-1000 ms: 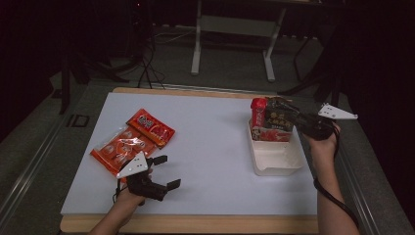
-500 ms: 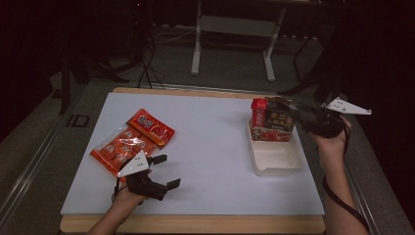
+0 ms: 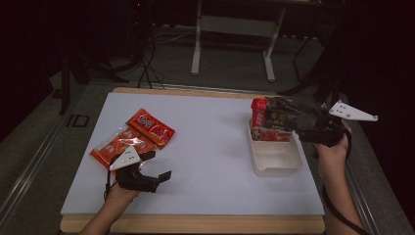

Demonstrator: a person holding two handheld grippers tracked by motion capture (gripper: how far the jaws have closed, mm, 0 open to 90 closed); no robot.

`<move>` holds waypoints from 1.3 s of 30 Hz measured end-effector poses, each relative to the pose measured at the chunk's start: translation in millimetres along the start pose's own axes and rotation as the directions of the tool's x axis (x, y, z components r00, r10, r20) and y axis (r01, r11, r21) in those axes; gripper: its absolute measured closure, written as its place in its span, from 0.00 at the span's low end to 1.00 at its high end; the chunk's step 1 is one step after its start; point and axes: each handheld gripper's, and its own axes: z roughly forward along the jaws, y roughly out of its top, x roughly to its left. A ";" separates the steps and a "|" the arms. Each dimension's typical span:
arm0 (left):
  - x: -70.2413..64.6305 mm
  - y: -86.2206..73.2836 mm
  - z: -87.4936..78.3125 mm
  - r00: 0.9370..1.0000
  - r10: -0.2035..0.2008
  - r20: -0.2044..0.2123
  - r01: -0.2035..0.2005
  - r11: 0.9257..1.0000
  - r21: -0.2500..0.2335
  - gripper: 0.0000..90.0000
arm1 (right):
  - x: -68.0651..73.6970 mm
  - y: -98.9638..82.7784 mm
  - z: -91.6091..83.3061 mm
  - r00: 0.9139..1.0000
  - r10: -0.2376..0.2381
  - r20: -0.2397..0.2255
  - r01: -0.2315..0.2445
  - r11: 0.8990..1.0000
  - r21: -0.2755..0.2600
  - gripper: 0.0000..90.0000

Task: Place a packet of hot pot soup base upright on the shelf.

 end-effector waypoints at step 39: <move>97.7 -8.1 -82.0 0.936 -0.037 -0.351 0.058 0.997 0.049 1.00 | 110.3 -65.3 -12.7 0.978 -0.007 -0.208 0.018 0.999 0.051 0.16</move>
